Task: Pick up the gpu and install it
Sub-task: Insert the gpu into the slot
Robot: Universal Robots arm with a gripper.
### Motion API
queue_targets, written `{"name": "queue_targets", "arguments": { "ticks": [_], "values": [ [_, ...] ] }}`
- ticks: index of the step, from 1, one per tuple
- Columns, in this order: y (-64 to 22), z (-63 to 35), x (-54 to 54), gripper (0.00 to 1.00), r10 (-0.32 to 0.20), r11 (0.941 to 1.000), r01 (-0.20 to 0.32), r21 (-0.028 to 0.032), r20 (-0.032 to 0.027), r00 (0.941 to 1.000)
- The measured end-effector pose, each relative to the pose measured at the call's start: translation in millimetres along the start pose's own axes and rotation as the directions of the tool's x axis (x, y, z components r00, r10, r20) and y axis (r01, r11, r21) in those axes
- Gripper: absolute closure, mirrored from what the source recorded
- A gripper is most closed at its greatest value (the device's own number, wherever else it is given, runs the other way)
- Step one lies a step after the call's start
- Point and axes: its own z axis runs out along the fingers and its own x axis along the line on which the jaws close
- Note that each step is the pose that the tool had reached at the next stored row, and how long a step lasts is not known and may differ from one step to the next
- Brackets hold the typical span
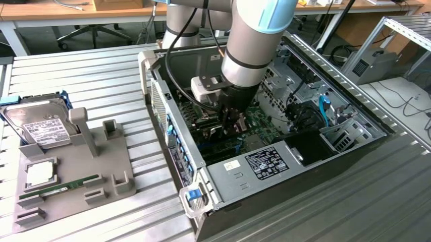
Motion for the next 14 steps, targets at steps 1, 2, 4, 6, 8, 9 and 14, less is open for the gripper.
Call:
{"name": "queue_targets", "arguments": {
  "ticks": [1,2,4,6,8,9,14],
  "values": [
    [0.0,0.0,0.0,0.73,0.0,1.0,0.0,0.0,0.0,1.0],
    [0.0,0.0,0.0,0.73,0.0,1.0,0.0,0.0,0.0,1.0],
    [0.0,0.8,0.0,0.73,0.0,1.0,0.0,0.0001,0.0004,1.0],
    [0.0,0.9,0.1,0.73,0.0,1.0,0.0,0.0,0.0001,1.0],
    [0.0,0.9,0.1,0.73,0.0,1.0,0.0,0.0,-0.0001,1.0],
    [0.0,1.5,0.1,0.73,0.0,1.0,0.0,0.0,0.0001,1.0],
    [0.0,2.8,0.2,0.73,0.0,1.0,0.0,0.0,0.0001,1.0]
  ]
}}
